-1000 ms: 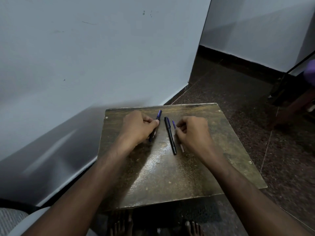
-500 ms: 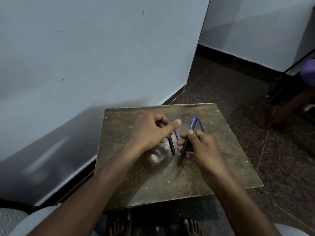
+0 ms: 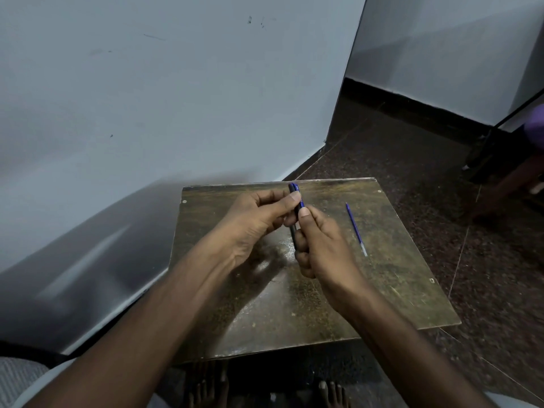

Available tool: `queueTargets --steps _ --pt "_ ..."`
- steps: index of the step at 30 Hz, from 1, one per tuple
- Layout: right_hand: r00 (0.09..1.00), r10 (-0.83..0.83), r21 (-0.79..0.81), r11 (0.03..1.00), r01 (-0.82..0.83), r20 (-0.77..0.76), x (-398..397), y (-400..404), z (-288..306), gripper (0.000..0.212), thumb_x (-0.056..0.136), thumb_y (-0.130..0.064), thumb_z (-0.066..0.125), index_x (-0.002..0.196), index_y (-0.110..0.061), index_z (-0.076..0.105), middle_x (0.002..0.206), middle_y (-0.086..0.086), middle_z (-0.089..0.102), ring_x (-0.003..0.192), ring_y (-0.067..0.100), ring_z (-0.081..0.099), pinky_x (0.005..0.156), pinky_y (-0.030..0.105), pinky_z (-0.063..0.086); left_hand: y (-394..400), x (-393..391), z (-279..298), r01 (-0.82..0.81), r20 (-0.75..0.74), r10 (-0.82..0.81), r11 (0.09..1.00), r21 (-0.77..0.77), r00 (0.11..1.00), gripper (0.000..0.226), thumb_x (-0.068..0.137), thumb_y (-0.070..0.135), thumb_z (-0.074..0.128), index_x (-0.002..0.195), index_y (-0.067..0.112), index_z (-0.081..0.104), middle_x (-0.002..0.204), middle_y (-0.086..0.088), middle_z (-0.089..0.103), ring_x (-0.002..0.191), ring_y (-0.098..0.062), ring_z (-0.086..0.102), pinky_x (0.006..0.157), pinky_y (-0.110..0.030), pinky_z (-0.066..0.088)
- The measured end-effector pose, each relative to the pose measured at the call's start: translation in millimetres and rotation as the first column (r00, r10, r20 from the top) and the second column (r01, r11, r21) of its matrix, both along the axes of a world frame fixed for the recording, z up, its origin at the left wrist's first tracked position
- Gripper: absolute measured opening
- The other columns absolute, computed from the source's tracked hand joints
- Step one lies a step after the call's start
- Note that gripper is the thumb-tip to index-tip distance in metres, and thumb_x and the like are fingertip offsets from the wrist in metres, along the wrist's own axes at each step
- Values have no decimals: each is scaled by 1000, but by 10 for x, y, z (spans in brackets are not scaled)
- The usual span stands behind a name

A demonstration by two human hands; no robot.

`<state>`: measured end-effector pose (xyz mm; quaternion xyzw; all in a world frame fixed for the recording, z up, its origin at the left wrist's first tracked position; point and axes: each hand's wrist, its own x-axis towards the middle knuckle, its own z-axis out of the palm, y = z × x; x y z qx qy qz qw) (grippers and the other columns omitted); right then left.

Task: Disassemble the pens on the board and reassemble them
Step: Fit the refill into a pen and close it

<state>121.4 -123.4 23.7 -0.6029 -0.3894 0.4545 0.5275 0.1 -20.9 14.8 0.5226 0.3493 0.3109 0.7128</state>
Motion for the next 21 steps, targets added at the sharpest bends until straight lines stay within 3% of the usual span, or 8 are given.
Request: queueTargets --steps 2,4,7,10,13,18,21 --pt "996 -5 18 1000 4 91 11 5 2 39 118 -37 39 110 -10 67 58 -10 37 44 1 32 43 18 29 10 21 6 -72 58 74 997 -31 996 19 78 35 89 85 17 86 81 -2 74 75 -10 65 78 -20 59" --pt "980 -20 -9 1000 22 197 18 2 -23 37 116 -42 43 106 -21 72 58 -12 43 46 -1 41 49 20 33 58 46 -3 -204 67 209 976 -74 976 15 82 31 90 83 17 87 72 5 73 66 -6 63 68 -18 59" --pt "987 -18 -139 990 40 157 58 -45 -90 31 112 -39 50 100 -22 72 62 -12 51 48 -1 45 51 21 35 210 -25 -36 -340 -113 356 930 136 928 16 89 33 89 92 18 85 66 11 71 58 -3 56 58 -18 51" --pt "998 -59 -141 988 57 -5 115 -82 -94 31 108 -20 44 94 -14 71 60 -7 52 46 6 43 45 23 34 281 -120 -66 -286 -318 398 894 344 861 18 87 37 91 94 22 83 69 6 80 57 -2 72 56 -16 57" --pt "991 -127 -117 986 121 -47 180 -43 -65 34 107 -13 42 92 -11 72 61 -6 55 47 7 46 44 23 38 235 -106 -120 -89 -552 371 878 469 747 21 85 42 91 86 23 82 71 7 81 63 -5 79 66 -28 68" --pt "993 -56 -90 994 65 102 165 -8 -78 27 114 -21 46 111 -23 72 72 -3 65 53 7 53 47 17 41 240 -70 -197 -37 -647 376 880 473 663 23 85 37 92 80 20 78 70 2 79 67 -11 78 77 -40 69" --pt "993 -55 -90 994 64 103 156 0 -96 26 115 -23 47 114 -20 73 73 -1 66 53 5 52 47 13 40 252 -68 -194 -18 -661 389 869 495 641 25 87 42 90 82 21 79 70 4 79 69 -10 77 73 -33 66"
